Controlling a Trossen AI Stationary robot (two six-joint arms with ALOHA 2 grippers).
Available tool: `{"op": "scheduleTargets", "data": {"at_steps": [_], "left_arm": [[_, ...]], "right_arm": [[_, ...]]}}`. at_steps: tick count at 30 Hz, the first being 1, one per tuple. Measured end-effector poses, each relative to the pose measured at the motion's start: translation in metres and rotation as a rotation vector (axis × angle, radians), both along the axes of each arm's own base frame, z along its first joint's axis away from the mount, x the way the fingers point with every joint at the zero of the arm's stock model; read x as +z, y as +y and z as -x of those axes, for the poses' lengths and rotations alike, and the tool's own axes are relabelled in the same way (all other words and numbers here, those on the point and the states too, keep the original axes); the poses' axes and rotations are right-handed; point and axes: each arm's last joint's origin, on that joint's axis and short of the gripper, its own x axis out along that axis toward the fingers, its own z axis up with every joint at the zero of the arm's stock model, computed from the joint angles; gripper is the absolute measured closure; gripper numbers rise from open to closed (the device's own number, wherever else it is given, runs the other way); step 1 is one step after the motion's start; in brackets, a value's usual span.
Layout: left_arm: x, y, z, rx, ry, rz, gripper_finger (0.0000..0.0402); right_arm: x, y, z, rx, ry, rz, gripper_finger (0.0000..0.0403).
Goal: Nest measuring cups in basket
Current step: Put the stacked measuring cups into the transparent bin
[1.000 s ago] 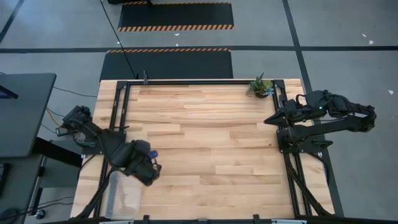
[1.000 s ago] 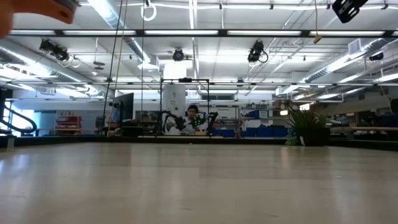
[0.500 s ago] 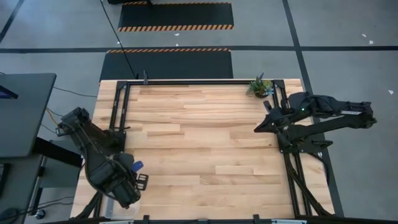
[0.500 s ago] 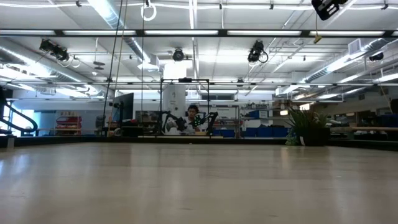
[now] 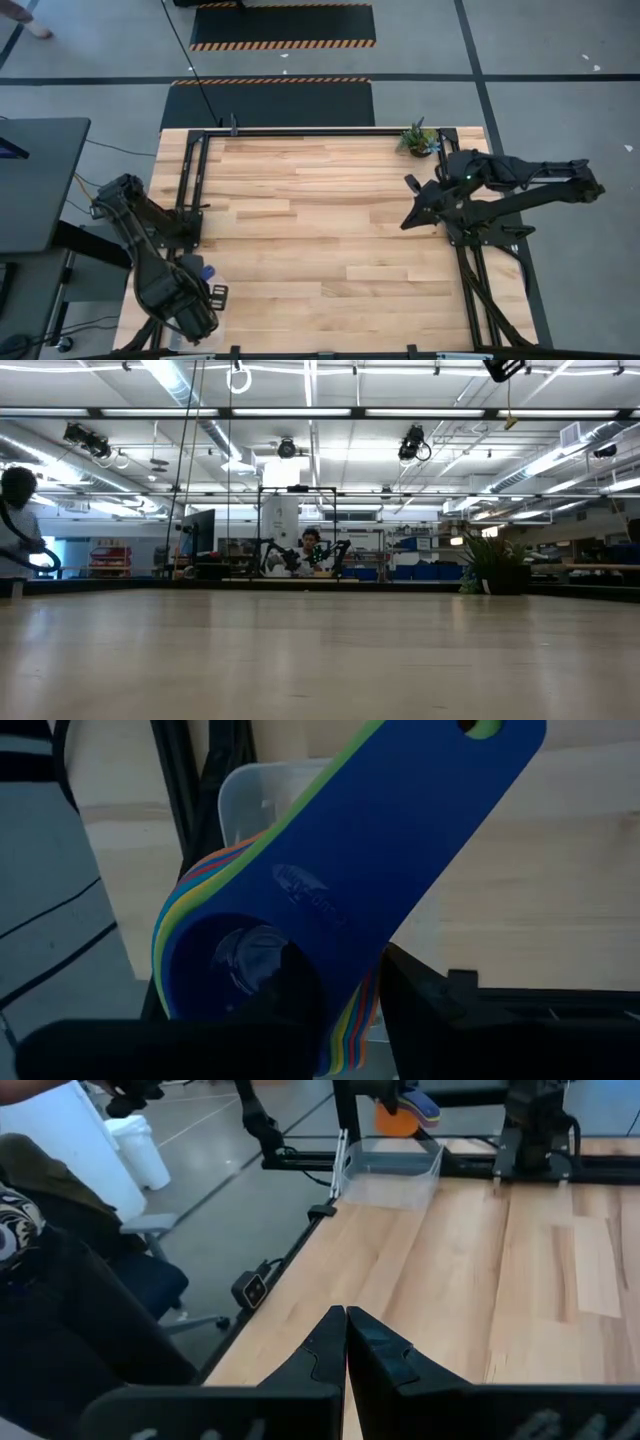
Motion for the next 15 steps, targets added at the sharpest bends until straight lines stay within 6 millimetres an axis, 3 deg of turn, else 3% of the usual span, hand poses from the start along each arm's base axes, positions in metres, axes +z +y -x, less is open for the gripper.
{"op": "scheduleTargets", "data": {"at_steps": [15], "left_arm": [[-0.051, -0.036, -0.018, 0.023, 0.108, 0.027, 0.0310]], "right_arm": [[-0.002, 0.000, -0.013, 0.003, -0.006, -0.002, 0.0385]]}}
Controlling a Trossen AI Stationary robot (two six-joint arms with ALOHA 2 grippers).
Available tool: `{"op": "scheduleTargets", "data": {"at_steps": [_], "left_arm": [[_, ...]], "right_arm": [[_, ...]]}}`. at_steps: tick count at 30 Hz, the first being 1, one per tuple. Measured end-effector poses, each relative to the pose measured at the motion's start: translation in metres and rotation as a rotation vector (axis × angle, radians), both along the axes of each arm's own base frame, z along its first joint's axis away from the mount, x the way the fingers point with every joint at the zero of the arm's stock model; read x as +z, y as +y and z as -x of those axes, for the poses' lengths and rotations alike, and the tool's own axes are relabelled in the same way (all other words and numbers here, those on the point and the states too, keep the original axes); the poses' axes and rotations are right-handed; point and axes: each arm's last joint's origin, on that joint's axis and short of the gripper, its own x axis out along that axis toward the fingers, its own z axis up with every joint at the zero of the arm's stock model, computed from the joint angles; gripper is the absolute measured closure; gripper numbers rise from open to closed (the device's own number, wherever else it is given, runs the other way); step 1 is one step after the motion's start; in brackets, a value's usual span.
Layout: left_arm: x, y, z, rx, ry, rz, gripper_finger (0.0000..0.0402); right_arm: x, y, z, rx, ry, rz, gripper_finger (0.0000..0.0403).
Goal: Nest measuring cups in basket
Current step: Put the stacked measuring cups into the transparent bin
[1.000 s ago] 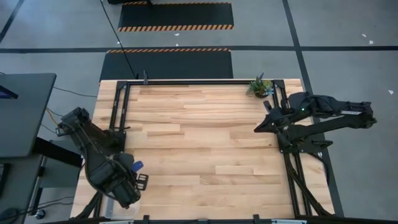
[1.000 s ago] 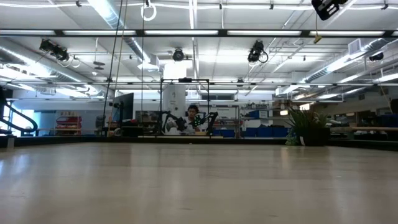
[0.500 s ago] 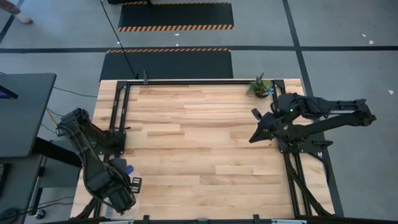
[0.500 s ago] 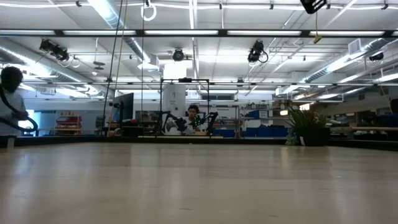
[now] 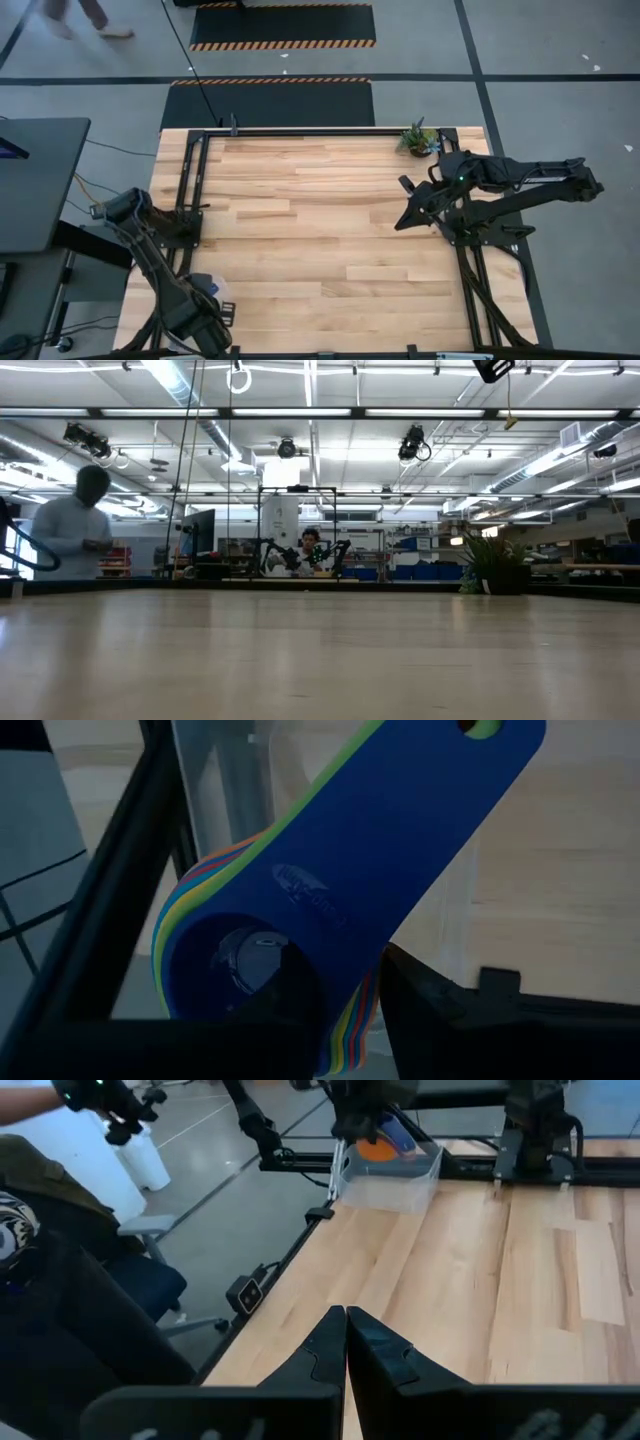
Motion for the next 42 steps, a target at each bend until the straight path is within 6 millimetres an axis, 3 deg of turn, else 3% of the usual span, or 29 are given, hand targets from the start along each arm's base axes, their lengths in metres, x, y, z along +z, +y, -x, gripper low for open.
{"op": "scheduleTargets", "data": {"at_steps": [9, 23, 30, 36, 42], "left_arm": [[-0.024, -0.012, -0.011, 0.013, 0.026, -0.026, 0.0310], [-0.059, -0.024, -0.019, 0.020, 0.105, -0.110, 0.0310], [-0.066, -0.022, -0.018, 0.020, 0.122, -0.123, 0.0310], [-0.087, -0.024, -0.017, 0.015, 0.079, -0.035, 0.0310], [-0.089, -0.022, -0.018, 0.024, 0.091, -0.033, 0.0310]], "right_arm": [[0.001, 0.003, 0.002, 0.115, -0.005, -0.045, 0.0385], [0.001, 0.003, 0.002, 0.119, -0.008, -0.040, 0.0385], [0.001, 0.003, 0.002, 0.119, -0.008, -0.040, 0.0385], [0.001, 0.003, 0.002, 0.117, -0.005, -0.044, 0.0385], [0.001, 0.003, 0.002, 0.117, -0.005, -0.044, 0.0385]]}}
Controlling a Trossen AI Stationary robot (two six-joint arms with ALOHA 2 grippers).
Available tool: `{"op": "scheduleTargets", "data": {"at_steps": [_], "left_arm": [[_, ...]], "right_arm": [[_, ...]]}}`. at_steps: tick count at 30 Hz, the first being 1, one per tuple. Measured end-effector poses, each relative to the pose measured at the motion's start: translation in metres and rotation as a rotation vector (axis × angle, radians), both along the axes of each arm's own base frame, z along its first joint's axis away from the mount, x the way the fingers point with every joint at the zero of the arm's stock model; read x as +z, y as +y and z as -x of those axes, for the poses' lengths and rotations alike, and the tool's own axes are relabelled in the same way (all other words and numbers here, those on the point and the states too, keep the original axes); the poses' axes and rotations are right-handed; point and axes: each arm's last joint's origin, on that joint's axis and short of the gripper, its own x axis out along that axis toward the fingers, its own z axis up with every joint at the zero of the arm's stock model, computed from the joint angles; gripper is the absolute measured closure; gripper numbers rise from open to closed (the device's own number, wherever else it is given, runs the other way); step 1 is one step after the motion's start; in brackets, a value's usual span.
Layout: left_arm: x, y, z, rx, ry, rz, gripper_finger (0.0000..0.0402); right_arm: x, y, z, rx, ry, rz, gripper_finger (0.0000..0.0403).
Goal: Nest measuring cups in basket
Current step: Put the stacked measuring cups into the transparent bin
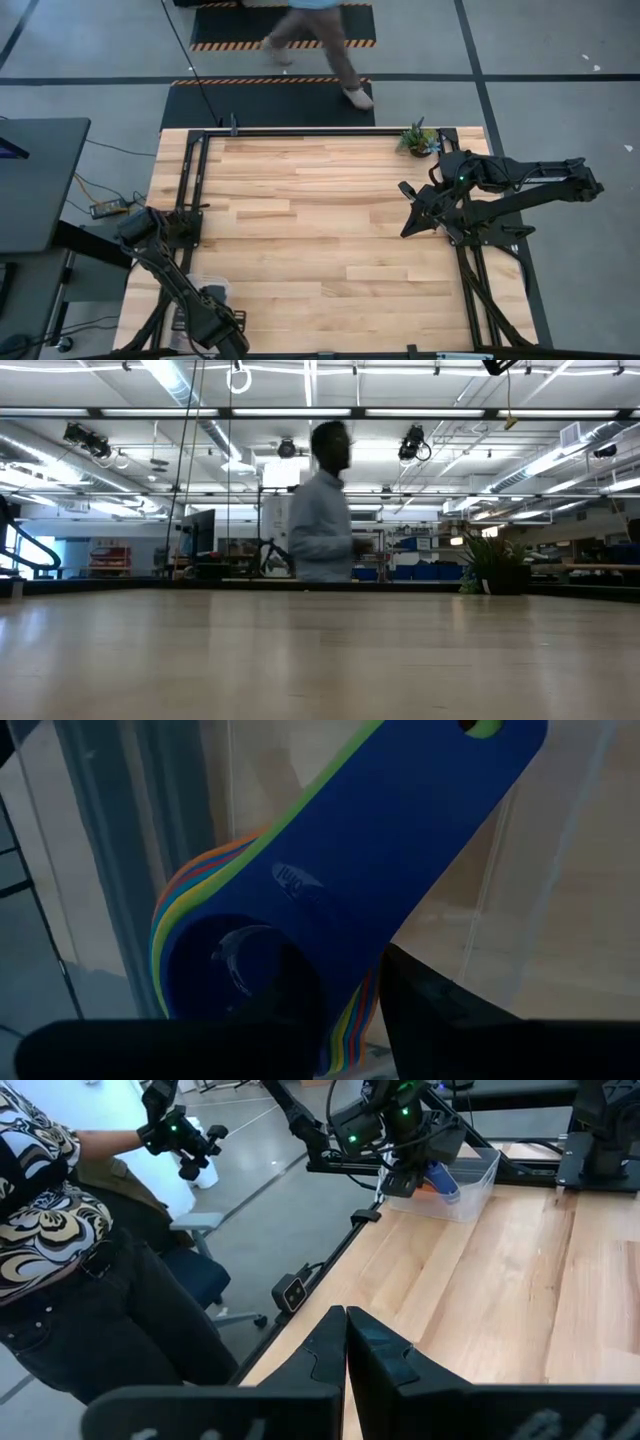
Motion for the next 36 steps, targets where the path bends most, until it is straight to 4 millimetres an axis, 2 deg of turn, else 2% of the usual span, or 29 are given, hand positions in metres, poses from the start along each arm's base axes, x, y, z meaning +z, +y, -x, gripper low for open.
{"op": "scheduleTargets", "data": {"at_steps": [7, 16, 27, 36], "left_arm": [[0.000, 0.000, 0.000, -0.013, 0.032, 0.036, 0.0308], [0.000, -0.001, 0.000, -0.019, 0.069, 0.069, 0.0287], [0.001, 0.000, -0.002, -0.034, 0.080, 0.101, 0.0285], [0.023, 0.009, -0.007, -0.035, 0.013, 0.179, 0.0285]], "right_arm": [[0.000, 0.000, 0.000, -0.003, 0.000, 0.000, 0.0385], [0.000, -0.001, -0.001, -0.052, -0.002, 0.021, 0.0385], [0.000, -0.001, -0.001, -0.052, -0.002, 0.017, 0.0385], [0.000, -0.001, -0.001, -0.050, -0.002, 0.016, 0.0385]]}}
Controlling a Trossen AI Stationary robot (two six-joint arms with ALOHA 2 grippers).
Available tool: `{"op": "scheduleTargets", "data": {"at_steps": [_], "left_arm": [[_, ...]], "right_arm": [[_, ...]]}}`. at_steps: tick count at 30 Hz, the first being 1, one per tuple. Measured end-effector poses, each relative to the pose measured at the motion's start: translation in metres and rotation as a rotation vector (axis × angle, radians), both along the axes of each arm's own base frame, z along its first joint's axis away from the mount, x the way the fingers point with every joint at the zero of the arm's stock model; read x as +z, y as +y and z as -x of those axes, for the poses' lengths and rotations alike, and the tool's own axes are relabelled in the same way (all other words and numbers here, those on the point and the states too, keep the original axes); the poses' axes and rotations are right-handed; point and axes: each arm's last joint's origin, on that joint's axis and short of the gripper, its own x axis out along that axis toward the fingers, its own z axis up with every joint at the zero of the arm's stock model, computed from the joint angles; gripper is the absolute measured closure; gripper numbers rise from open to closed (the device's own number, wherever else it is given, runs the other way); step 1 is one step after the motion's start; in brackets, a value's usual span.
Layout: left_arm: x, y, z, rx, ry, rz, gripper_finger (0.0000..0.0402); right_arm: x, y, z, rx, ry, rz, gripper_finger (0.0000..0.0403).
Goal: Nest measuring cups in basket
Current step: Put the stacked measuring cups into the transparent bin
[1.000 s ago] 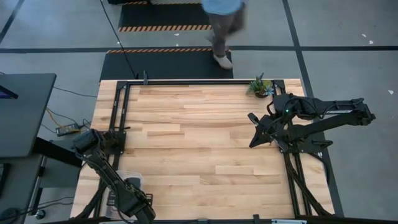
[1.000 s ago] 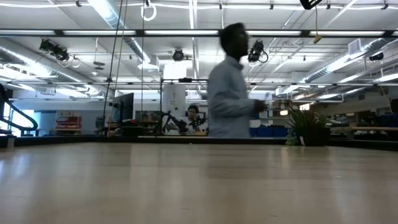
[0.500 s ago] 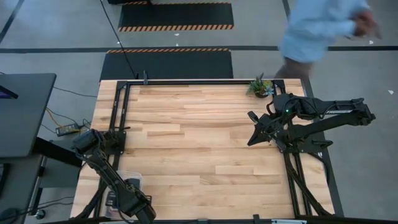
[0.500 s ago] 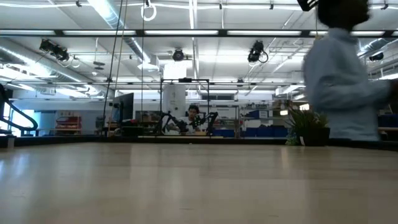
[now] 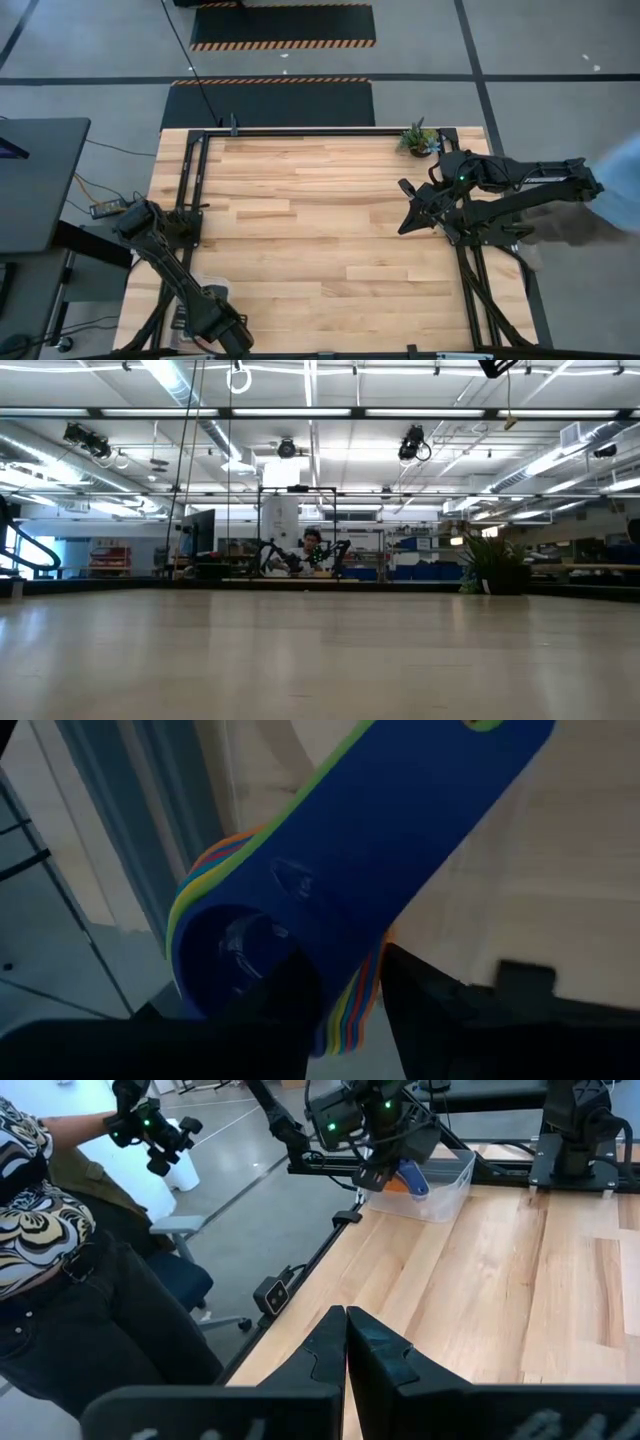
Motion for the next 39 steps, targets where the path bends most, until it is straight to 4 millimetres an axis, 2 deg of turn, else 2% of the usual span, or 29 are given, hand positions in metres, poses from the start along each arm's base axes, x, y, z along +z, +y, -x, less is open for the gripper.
{"op": "scheduleTargets", "data": {"at_steps": [10, 18, 26, 34, 39], "left_arm": [[0.018, 0.005, 0.003, 0.018, -0.067, 0.015, 0.0285], [0.017, 0.005, -0.001, 0.014, -0.198, -0.051, 0.0285], [0.016, 0.005, 0.000, 0.010, -0.192, -0.062, 0.0285], [0.001, 0.001, -0.004, 0.001, -0.167, -0.094, 0.0285], [0.000, -0.001, -0.005, 0.002, -0.181, -0.082, 0.0285]], "right_arm": [[0.000, 0.000, 0.000, 0.001, 0.000, -0.001, 0.0385], [0.000, 0.000, 0.000, 0.001, 0.000, -0.001, 0.0385], [0.000, 0.000, 0.000, 0.002, 0.000, 0.000, 0.0385], [0.000, 0.000, 0.000, 0.000, -0.002, 0.003, 0.0385], [0.000, 0.000, 0.000, -0.005, -0.005, 0.010, 0.0385]]}}
